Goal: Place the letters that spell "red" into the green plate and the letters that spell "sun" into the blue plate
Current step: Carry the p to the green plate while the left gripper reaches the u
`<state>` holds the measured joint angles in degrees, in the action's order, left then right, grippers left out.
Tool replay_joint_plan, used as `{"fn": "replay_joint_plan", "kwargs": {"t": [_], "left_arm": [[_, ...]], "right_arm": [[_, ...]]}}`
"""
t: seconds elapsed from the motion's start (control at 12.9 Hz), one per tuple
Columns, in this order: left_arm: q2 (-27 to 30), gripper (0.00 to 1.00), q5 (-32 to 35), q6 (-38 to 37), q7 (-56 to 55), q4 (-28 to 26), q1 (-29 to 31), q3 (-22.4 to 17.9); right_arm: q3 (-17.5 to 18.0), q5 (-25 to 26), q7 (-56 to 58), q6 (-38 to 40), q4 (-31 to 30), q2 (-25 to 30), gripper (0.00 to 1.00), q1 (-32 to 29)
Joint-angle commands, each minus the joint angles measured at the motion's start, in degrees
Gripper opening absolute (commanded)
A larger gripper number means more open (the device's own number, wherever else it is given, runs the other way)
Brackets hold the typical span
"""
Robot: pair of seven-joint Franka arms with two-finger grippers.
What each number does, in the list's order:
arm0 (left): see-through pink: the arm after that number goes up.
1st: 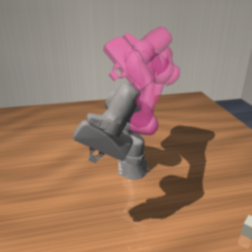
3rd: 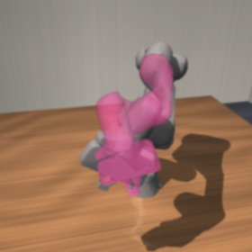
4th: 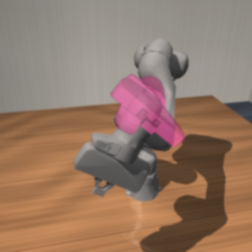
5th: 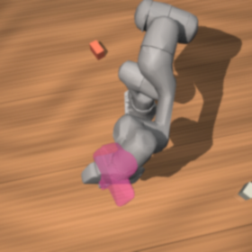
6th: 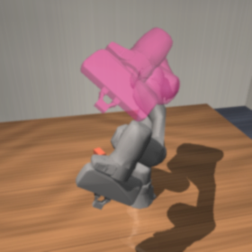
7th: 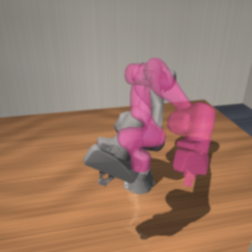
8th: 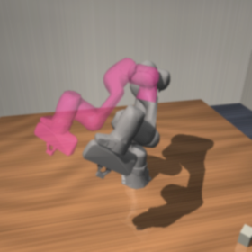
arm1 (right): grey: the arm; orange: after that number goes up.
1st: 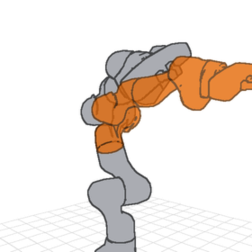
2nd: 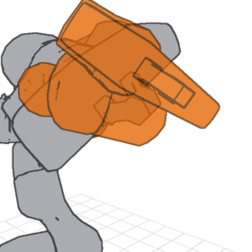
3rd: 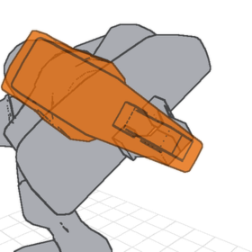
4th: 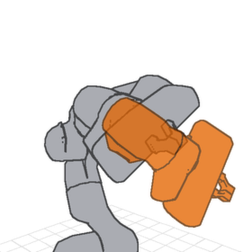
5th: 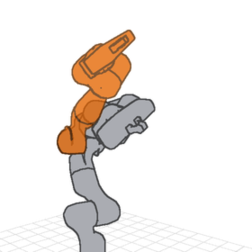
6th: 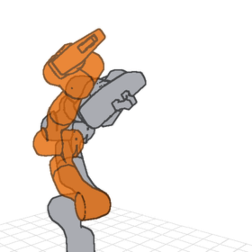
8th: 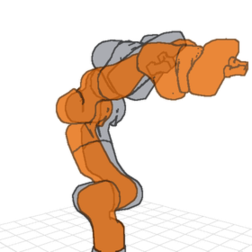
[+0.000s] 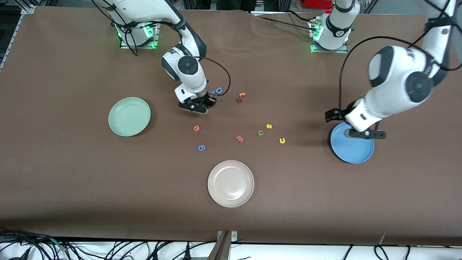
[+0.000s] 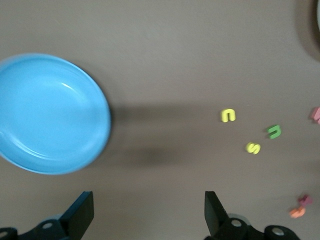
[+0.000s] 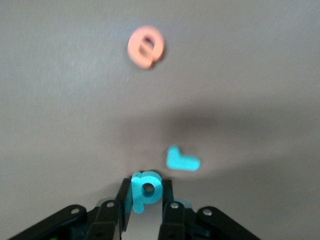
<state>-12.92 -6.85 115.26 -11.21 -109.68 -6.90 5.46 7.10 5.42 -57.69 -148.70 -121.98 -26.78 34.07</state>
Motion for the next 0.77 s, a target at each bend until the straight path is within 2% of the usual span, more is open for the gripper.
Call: {"fn": "replay_joint_plan", "kwargs": {"t": [0.0,0.31,0.46,0.7], "left_arm": [[-2.88,0.98,3.92,3.03,-9.33,0.78,-4.95,-0.45],[-10.26,0.98,8.42,11.89,-22.25,1.66,-11.72,-0.62],[-12.38,0.98,11.66,13.58,-24.03,1.66,-13.31,-0.62],[-14.93,0.97,11.86,16.38,-26.92,1.66,-15.16,-2.81]], "right_arm": [[-3.74,0.56,8.78,7.16,-0.19,5.41,0.06,0.12],[-10.77,0.56,25.56,14.91,-0.37,9.64,0.06,-0.14],[-15.95,0.21,35.4,15.89,-0.72,9.91,0.06,-0.23],[-23.07,-0.06,47.81,15.63,-3.35,9.91,0.06,-0.41]]}}
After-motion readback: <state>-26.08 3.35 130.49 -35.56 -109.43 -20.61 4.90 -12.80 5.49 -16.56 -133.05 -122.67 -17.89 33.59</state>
